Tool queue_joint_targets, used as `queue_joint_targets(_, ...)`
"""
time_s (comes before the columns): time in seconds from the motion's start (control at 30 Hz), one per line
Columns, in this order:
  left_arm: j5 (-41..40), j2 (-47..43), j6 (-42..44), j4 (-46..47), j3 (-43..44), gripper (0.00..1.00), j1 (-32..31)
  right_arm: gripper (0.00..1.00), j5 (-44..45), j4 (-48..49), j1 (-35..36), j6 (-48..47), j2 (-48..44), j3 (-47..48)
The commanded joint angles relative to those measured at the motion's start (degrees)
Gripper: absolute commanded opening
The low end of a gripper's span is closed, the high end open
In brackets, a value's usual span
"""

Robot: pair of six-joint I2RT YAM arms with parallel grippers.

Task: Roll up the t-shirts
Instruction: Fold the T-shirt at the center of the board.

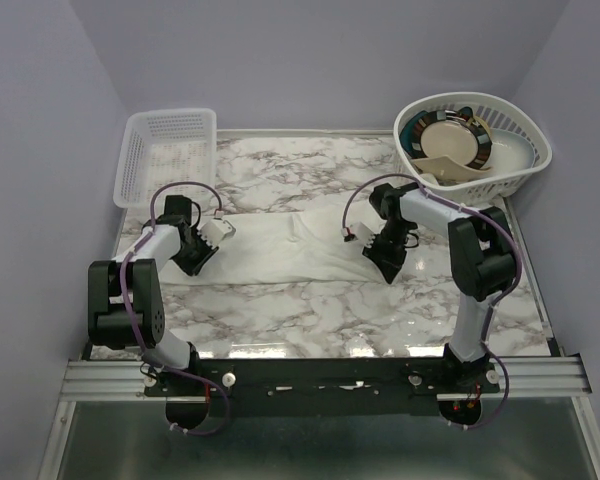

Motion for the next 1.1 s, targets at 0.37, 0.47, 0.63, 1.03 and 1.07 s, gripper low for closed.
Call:
queue_joint_targets(0.37,-3.6,-0.2,8.9,0.6,-3.1,0.30,3.5,0.00,8.7,2.8,-2.0,-2.9,-1.4,-2.7)
queue_joint_targets(0.47,-2.3,-1.9,9.2,-0.4,-4.0,0.30,3.5,0.03,10.0,1.7,-2.6,-2.3,-0.9,-1.0)
queue_joint_targets(0.63,-1.8,-6.2,10.4,-2.3,-5.6,0.30,3.5,0.14,15.0,0.9,-3.3,-2.5,-2.2,-1.7)
queue_joint_targets(1.03,-0.6,-17.0,11.9,-6.7,-6.0,0.44,3.5,0.43,8.9,-8.4,-4.2,1.7,-2.9,15.5)
queue_joint_targets(1.07,-0.8,-16.9,11.2,-6.5,-5.7,0.44,3.5,0.43,7.3,-9.0,-4.0,2.5,-1.7,17.1)
